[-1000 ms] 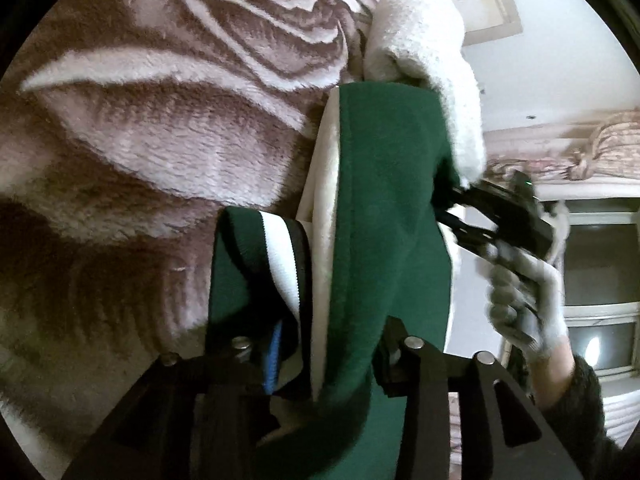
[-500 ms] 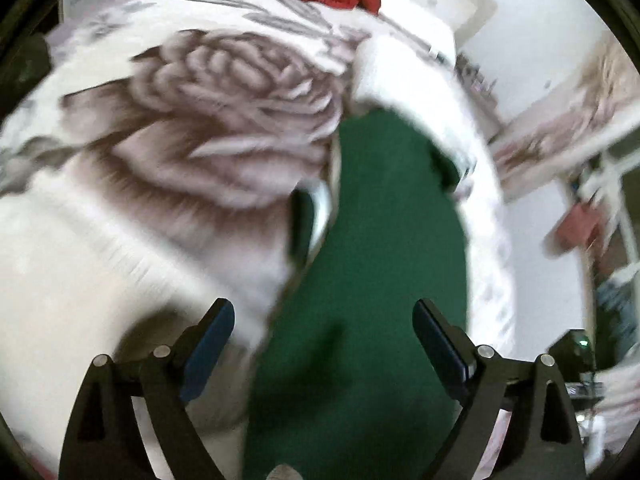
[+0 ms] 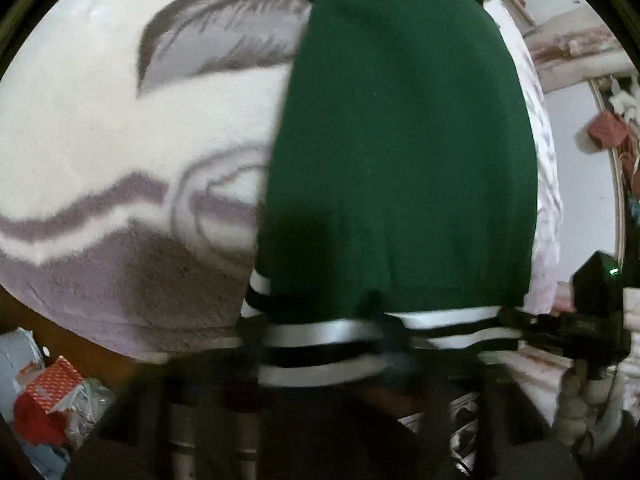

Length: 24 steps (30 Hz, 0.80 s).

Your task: Fold large clothes

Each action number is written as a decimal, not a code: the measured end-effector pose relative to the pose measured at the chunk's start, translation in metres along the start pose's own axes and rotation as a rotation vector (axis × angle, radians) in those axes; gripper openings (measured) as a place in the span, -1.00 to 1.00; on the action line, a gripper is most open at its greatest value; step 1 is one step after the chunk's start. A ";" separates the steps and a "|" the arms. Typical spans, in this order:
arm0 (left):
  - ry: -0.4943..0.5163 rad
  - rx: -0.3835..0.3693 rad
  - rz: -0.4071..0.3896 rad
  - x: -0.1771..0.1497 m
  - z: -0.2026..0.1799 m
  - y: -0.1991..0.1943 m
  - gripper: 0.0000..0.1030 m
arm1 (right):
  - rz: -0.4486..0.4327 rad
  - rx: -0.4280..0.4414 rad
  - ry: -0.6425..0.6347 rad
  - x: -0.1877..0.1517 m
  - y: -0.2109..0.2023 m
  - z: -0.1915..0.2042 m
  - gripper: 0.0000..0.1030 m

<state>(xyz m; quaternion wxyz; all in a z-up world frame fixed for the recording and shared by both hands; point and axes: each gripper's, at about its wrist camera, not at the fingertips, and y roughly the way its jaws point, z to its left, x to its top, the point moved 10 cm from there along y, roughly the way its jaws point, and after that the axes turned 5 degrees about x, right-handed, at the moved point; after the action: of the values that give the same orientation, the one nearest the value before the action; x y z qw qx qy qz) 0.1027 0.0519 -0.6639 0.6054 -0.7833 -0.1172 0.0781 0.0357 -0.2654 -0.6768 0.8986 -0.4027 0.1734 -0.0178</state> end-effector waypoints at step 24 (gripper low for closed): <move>-0.208 -0.376 -0.054 0.009 0.039 -0.009 0.37 | 0.103 0.094 -0.049 0.020 0.011 -0.011 0.43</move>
<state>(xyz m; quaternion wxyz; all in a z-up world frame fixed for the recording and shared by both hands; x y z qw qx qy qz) 0.1004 0.0928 -0.6648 0.4349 -0.8669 -0.2124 0.1191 0.0501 -0.2694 -0.6973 0.9202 -0.3509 0.1708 0.0300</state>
